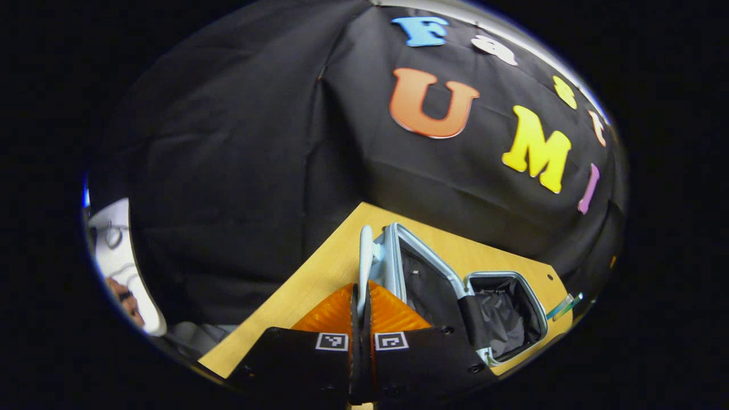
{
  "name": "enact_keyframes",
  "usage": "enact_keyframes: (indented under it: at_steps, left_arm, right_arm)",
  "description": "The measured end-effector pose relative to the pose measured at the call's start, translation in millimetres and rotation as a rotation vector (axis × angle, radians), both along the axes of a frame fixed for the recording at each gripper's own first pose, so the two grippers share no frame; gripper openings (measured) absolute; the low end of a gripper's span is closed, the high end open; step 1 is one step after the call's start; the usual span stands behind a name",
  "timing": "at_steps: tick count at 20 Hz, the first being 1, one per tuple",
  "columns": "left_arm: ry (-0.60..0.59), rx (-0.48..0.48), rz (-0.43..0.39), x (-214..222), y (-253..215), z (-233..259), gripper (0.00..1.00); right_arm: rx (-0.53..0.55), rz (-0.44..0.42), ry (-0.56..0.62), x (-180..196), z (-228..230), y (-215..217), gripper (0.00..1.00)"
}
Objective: First open the suitcase, pack the skin care products into it, and then close the suitcase.
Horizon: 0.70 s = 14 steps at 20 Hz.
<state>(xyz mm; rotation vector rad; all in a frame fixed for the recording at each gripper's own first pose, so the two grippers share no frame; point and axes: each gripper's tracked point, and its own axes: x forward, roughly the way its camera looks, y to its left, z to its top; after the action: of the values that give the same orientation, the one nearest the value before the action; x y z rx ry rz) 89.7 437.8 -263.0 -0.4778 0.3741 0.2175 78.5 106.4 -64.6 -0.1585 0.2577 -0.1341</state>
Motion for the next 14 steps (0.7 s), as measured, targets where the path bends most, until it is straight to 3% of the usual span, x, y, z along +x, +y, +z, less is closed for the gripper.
enact_keyframes:
  at_steps: [5,7,12,13,14]
  left_arm:
    - [0.078,-0.267,0.088,-1.1,13.1,-81.3,0.05]
    - [0.074,-0.352,0.121,-0.6,14.3,-85.3,0.10]
    - [0.140,-0.327,0.133,2.3,27.5,-95.0,0.22]
    - [0.150,-0.347,0.142,2.0,25.9,-95.3,0.45]
    - [0.151,-0.362,0.149,-1.4,25.8,-93.2,0.36]
  right_arm:
    - [-0.026,0.009,0.020,-13.6,-9.5,5.3,0.80]
    - [-0.026,0.015,0.026,-20.9,-12.9,6.6,0.81]
    - [-0.060,0.046,0.029,-30.1,-21.5,-0.1,0.81]
    - [-0.052,0.047,0.027,-31.7,-21.2,-3.7,0.81]
    - [-0.039,0.045,0.030,-31.6,-22.7,-8.5,0.82]
